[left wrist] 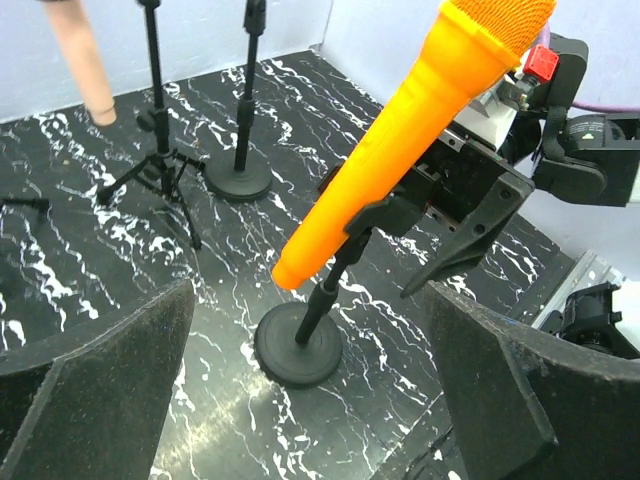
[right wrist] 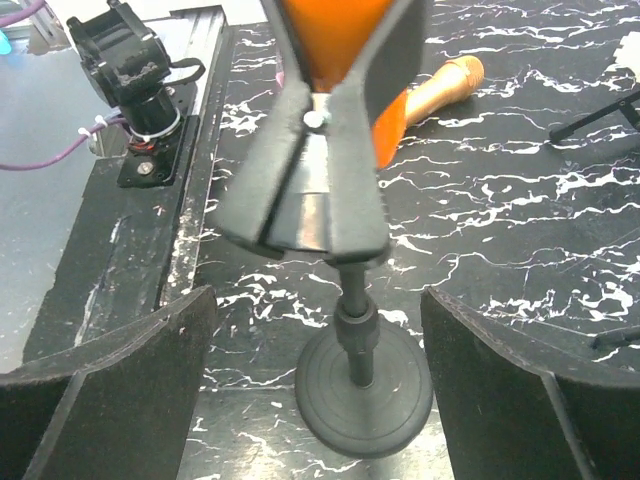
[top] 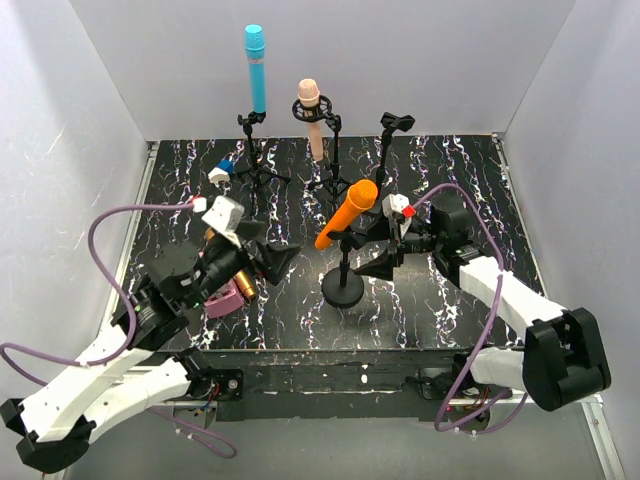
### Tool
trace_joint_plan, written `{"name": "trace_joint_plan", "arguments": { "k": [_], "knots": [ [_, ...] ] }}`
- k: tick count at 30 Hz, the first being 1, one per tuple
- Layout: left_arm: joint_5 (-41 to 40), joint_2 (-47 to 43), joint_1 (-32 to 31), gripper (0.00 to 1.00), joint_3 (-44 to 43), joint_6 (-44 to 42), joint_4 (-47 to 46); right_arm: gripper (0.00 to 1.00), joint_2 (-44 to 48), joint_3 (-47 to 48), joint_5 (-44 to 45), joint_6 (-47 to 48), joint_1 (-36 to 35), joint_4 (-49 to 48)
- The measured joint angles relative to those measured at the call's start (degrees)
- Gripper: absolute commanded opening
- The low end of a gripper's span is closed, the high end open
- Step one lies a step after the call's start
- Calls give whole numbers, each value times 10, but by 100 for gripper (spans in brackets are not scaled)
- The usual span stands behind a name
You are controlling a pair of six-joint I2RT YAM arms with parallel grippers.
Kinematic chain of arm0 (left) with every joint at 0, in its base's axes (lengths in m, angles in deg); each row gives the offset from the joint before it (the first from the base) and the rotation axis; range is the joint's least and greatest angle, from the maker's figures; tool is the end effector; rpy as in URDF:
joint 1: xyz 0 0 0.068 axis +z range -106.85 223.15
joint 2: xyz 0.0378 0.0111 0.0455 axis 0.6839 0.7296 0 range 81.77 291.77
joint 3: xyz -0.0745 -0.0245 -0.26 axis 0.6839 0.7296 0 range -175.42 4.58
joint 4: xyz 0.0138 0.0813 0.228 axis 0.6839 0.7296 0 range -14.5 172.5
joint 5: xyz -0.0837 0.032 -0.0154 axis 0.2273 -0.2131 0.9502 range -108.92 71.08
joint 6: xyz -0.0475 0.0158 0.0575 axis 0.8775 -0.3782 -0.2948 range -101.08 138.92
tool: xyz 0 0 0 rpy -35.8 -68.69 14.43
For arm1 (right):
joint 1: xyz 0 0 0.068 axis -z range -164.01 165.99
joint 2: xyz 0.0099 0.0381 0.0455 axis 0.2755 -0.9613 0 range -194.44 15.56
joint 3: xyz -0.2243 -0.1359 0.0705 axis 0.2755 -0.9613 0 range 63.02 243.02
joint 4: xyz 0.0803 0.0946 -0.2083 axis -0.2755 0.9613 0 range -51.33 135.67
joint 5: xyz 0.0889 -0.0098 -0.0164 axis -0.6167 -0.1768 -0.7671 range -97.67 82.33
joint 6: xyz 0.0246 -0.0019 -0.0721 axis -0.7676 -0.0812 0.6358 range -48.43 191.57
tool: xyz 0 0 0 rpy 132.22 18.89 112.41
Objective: Attach the microphones to the stand
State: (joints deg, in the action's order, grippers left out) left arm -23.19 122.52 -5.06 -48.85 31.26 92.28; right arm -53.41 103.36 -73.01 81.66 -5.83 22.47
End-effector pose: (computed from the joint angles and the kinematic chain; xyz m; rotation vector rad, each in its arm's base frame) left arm 0.1136 -0.1199 0.3829 0.4658 1.6303 -0.7405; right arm 0.2105 0.1475 0.2820 -1.2325 1.3115 1.1519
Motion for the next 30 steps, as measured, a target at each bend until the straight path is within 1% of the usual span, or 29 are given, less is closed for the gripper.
{"name": "trace_joint_plan", "arguments": {
  "k": [4, 7, 8, 10, 12, 17, 20, 22, 24, 26, 27, 30],
  "knots": [
    [-27, -58, 0, 98, 32, 30, 21, 85, -42, -5, -7, -36, 0, -73],
    [-42, -88, 0, 98, 39, 45, 39, 82, -70, -6, -5, -65, -3, -126],
    [-45, -94, 0, 98, 39, 49, 43, 80, -77, -6, -4, -74, -5, -141],
    [-52, -101, 0, 98, 39, 56, 49, 74, -89, -6, -4, -92, -9, -167],
    [-57, -104, 0, 98, 39, 61, 57, 73, -104, -6, -4, -114, -16, -201],
    [-61, -105, 0, 98, 39, 66, 68, 63, -134, -21, -4, -162, -26, -293],
    [-61, -104, 0, 98, 39, 67, 71, 53, -151, -28, -5, -191, -28, -350],
    [-62, -104, 0, 98, 39, 67, 73, 41, -164, -28, -8, -209, -28, -388],
    [-63, -104, 0, 98, 39, 67, 75, 27, -173, -29, -9, -226, -30, -422],
    [-63, -104, 0, 98, 39, 68, 76, 15, -177, -33, -12, -237, -30, -447],
    [-63, -105, 0, 98, 39, 68, 77, 11, -177, -37, -16, -240, -30, -454],
    [-63, -106, 0, 98, 39, 68, 77, 7, -172, -45, -18, -225, -25, -462]
  ]
}}
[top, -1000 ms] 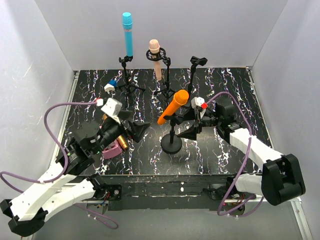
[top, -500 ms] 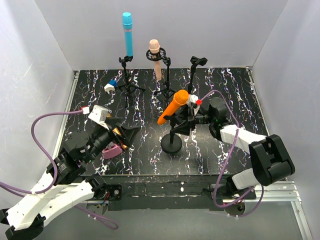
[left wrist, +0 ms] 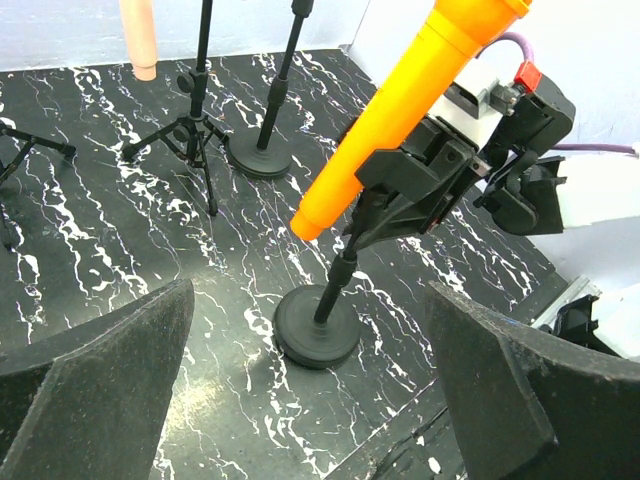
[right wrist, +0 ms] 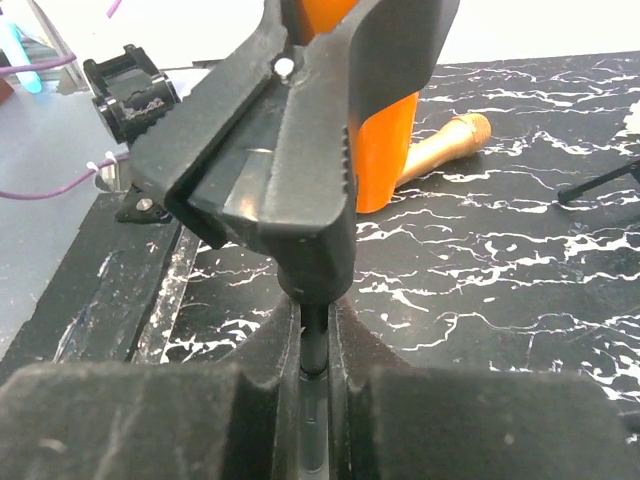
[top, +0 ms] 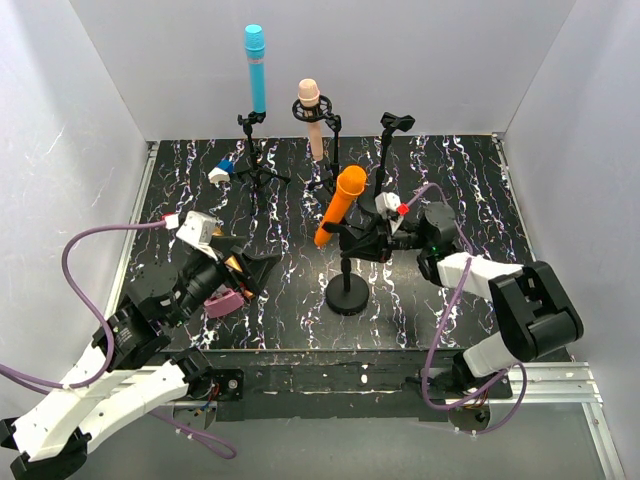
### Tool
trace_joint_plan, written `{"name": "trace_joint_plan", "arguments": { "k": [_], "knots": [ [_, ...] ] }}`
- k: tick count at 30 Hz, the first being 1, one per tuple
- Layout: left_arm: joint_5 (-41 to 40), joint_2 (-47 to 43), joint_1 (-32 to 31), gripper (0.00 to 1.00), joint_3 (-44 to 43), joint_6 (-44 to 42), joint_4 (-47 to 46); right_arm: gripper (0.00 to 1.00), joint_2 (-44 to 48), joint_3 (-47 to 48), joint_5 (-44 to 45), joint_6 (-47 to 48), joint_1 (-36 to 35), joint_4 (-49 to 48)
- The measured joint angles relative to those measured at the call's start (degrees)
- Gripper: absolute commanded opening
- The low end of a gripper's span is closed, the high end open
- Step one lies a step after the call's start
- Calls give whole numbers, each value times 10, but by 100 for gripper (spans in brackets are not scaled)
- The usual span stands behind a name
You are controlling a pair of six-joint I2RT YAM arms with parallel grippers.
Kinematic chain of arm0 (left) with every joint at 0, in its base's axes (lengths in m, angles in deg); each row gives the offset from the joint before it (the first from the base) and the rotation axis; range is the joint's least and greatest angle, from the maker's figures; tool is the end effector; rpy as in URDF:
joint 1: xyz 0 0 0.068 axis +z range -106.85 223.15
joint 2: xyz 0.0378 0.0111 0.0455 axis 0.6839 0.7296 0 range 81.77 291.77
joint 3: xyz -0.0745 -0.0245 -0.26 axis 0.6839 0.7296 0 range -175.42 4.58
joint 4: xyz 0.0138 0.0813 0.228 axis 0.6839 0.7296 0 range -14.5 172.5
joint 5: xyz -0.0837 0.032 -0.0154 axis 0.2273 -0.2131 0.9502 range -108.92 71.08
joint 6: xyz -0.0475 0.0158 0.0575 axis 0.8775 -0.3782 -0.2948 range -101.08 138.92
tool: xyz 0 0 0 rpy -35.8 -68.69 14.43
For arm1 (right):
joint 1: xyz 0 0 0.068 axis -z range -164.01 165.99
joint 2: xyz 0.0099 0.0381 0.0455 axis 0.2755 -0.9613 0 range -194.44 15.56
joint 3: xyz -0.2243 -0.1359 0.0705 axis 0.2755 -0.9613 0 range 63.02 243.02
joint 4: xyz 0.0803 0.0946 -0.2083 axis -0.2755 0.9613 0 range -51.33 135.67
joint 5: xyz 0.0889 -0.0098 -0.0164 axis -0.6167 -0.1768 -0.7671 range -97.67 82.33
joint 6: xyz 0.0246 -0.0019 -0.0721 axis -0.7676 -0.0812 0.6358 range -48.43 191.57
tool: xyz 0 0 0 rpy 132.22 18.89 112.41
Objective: Attach the microphones to the stand
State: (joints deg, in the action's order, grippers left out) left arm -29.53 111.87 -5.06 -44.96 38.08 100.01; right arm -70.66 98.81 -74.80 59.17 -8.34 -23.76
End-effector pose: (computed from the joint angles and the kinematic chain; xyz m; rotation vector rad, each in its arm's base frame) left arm 0.0899 -0.0827 0.3644 0.2873 1.6867 -0.7335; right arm 0.2388 0.1732 0.2613 -1.1629 1.1508 1.2892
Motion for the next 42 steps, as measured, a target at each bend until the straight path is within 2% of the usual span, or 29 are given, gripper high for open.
{"name": "trace_joint_plan", "arguments": {
  "k": [8, 11, 18, 21, 25, 33, 42],
  "knots": [
    [0, -12, 0, 98, 0, 2, 4, 5, 135, -18, -4, 116, 82, 187],
    [0, -12, 0, 98, 0, 2, 4, 5, 168, -18, -5, 122, 145, 203],
    [1, -19, 0, 98, 0, 2, 12, 4, 167, -10, 10, 75, 305, 189],
    [1, -28, 0, 98, 0, 4, 15, 5, 145, 24, 28, 66, 354, 194],
    [0, -34, 0, 98, 0, 6, 17, 5, 100, 94, 76, 85, 386, 210],
    [0, -20, 0, 98, 0, 10, 21, 5, -49, 205, 149, 111, 388, 203],
    [-6, 20, 0, 98, -2, 2, 23, 8, -161, 250, 206, 114, 388, 173]
  ]
}}
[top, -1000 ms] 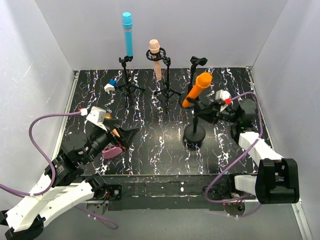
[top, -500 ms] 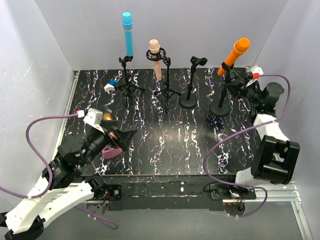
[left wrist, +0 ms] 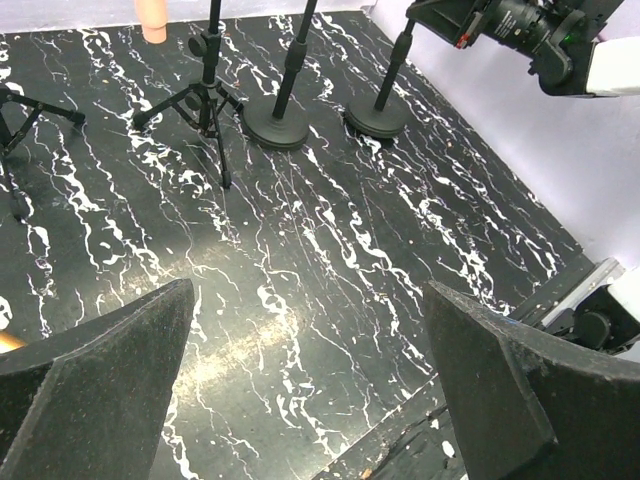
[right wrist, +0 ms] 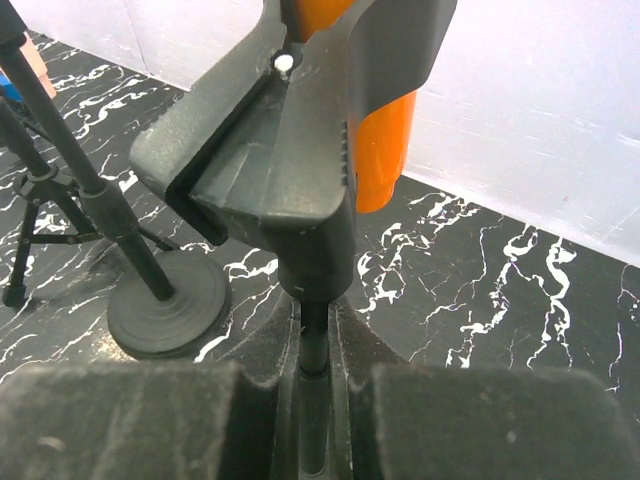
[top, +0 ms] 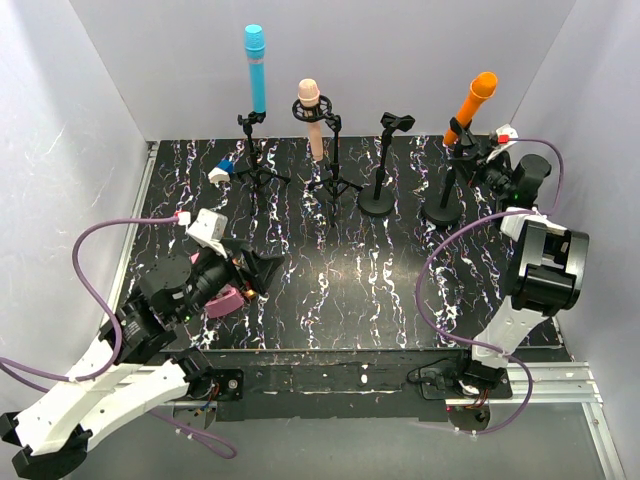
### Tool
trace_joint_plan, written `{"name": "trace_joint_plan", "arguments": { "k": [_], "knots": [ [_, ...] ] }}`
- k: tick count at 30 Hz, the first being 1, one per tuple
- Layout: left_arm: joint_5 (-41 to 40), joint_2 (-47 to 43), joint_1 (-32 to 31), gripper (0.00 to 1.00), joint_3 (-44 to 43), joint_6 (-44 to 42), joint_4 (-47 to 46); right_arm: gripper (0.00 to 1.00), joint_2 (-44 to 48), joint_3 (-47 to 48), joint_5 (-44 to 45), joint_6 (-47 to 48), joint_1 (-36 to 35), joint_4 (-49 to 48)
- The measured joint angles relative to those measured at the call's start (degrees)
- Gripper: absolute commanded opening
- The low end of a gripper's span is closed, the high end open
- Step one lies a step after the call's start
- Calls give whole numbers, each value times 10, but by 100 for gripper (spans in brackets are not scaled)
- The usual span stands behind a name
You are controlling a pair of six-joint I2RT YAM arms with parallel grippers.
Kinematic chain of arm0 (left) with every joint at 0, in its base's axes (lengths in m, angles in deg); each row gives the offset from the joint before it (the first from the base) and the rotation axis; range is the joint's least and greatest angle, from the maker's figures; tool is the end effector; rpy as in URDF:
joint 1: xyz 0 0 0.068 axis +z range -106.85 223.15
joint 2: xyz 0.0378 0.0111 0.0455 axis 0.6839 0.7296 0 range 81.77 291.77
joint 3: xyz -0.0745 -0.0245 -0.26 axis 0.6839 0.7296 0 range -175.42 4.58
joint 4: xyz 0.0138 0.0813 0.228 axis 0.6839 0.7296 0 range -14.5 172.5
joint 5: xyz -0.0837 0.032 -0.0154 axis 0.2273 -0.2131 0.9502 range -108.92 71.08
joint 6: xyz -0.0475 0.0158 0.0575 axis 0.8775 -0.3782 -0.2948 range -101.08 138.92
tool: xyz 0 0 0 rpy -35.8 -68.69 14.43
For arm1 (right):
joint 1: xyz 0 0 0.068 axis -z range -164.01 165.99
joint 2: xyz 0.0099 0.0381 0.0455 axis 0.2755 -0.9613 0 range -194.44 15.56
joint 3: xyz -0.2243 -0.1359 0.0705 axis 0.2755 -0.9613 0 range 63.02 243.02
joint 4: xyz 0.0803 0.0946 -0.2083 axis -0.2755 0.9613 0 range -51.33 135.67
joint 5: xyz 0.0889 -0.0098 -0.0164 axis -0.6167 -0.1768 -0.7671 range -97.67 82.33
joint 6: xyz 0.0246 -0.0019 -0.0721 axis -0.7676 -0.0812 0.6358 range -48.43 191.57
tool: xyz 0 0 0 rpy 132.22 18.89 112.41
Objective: Attach the microphones to the stand
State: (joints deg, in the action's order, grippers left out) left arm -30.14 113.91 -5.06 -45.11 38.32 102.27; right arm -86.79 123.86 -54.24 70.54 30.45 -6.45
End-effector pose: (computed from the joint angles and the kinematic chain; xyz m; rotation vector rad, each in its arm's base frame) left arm 0.0955 -0.0880 0.3561 0.2977 1.7550 -0.6947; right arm 0.4013 -0.0551 0.2736 -0.4481 1.4761 0.4247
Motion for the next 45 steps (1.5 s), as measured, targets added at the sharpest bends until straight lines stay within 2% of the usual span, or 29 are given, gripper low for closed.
{"name": "trace_joint_plan", "arguments": {
  "k": [6, 8, 14, 21, 27, 32, 37, 40, 45],
  "knots": [
    [-2, 11, 0, 98, 0, -6, 0, 15, -9, -3, -2, 12, 0, -35],
    [-2, 10, 0, 98, 0, -8, 0, 27, -9, -11, -6, 12, 0, -55],
    [-2, 8, 0, 98, 0, -8, 0, 43, -9, -43, -16, -6, 1, -95],
    [-2, 3, 0, 98, 0, -5, 0, 72, 7, -68, -6, -24, 6, -114],
    [-3, 10, 0, 98, -6, 12, 8, 78, 66, -89, 18, -33, 20, -94],
    [-5, 39, 0, 98, -23, 38, 22, 78, 130, -128, 24, -35, 45, -58],
    [-10, 89, 0, 98, -49, 73, 40, 80, 201, -154, 33, -22, 56, 81],
    [-16, 126, 0, 98, -70, 90, 49, 80, 263, -159, 40, -2, 56, 191],
    [-19, 172, 0, 98, -77, 106, 62, 79, 368, -176, 32, 30, 56, 319]
  ]
}}
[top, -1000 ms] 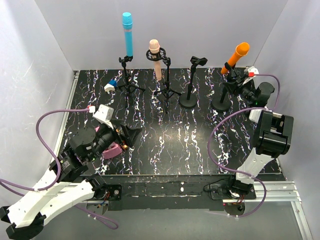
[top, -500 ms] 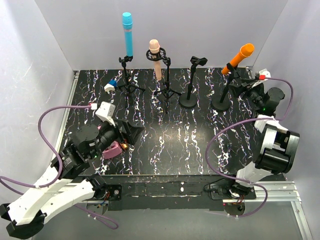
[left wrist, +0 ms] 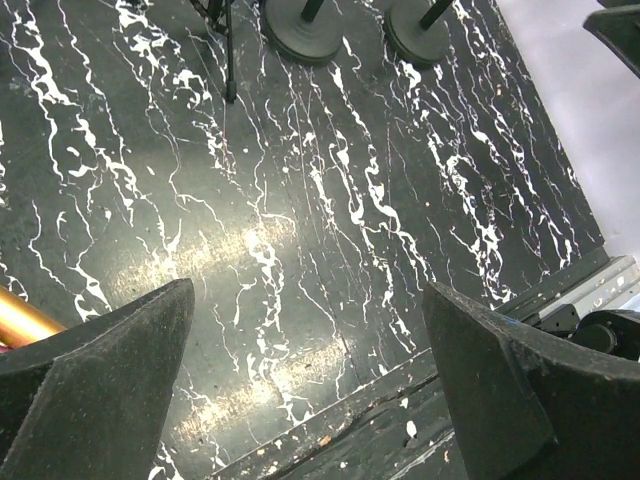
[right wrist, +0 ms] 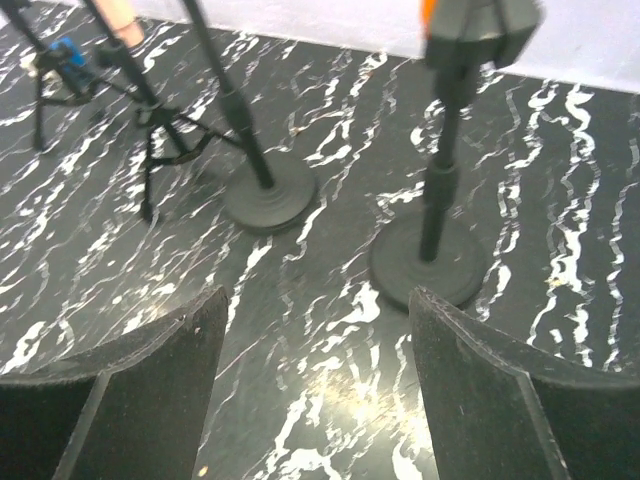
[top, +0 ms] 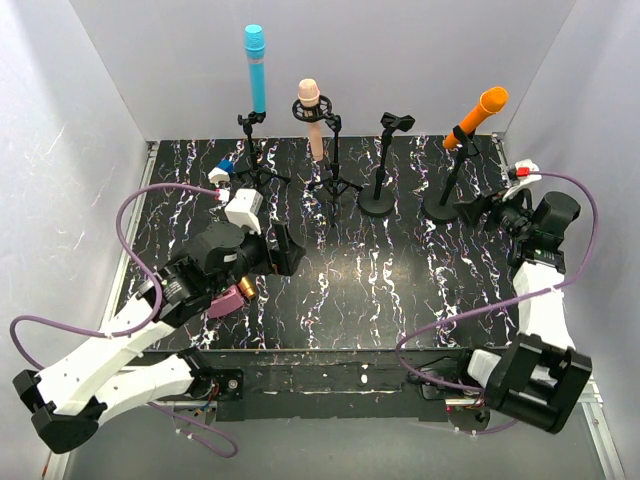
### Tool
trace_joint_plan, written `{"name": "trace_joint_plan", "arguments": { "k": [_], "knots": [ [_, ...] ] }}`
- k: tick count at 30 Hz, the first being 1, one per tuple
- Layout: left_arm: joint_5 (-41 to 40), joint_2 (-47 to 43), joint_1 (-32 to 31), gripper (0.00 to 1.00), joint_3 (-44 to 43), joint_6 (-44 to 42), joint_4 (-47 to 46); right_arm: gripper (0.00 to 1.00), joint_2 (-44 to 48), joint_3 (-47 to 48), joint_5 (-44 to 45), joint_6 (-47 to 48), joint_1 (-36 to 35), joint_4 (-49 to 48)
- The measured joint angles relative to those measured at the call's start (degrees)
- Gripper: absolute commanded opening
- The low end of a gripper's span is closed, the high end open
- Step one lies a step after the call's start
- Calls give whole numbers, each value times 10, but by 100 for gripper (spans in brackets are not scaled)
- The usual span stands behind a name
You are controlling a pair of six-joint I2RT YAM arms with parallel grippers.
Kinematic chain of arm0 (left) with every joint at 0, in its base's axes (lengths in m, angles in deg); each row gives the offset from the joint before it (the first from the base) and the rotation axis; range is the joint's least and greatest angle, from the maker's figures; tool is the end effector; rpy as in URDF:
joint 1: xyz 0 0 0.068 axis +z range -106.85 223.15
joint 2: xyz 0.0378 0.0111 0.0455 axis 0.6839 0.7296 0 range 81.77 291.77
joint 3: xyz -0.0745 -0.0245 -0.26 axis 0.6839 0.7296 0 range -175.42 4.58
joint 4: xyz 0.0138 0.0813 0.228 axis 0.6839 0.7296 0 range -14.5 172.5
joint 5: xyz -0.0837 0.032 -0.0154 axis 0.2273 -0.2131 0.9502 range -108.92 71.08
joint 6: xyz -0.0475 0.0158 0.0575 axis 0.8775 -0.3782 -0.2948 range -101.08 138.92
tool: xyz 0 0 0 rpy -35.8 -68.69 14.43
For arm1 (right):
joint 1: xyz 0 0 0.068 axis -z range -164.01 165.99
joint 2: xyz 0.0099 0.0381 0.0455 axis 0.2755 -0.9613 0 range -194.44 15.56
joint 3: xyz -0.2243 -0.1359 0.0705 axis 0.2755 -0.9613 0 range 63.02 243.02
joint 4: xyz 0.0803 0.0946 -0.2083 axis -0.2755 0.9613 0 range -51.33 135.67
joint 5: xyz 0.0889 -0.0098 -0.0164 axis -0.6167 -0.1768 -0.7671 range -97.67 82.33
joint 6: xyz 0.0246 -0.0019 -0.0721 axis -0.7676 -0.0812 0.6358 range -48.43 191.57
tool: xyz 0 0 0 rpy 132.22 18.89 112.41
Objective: Attach the microphones to the stand
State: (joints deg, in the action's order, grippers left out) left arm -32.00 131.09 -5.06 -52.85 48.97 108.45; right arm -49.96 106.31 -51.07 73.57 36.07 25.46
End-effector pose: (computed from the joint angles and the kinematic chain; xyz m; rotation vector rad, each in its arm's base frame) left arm 0.1355 -0.1297 0.3462 0.1749 2.0445 -0.6431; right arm 0.2606 -0.0480 0.3042 -0.2870 1.6737 0.3651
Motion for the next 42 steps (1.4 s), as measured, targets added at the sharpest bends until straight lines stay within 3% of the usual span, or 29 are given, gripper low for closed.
{"name": "trace_joint_plan", "arguments": {
  "k": [7, 13, 20, 29, 36, 42],
  "knots": [
    [32, 19, 0, 98, 2, 11, -6, 78, 74, -11, -105, 11, -2, 142],
    [98, 56, 0, 98, 45, 8, -135, 78, 71, -29, -166, 12, -9, 198],
    [150, 289, 0, 98, -12, -56, -303, 79, 72, -59, -190, 12, -11, 213],
    [125, 597, 6, 97, -192, -164, -451, 79, 108, -73, -208, 14, 2, 217],
    [83, 726, 14, 85, -299, -210, -514, 79, 108, -72, -213, 15, 10, 220],
    [49, 782, 15, 83, -354, -240, -544, 79, 108, -71, -213, 17, 14, 227]
  ]
}}
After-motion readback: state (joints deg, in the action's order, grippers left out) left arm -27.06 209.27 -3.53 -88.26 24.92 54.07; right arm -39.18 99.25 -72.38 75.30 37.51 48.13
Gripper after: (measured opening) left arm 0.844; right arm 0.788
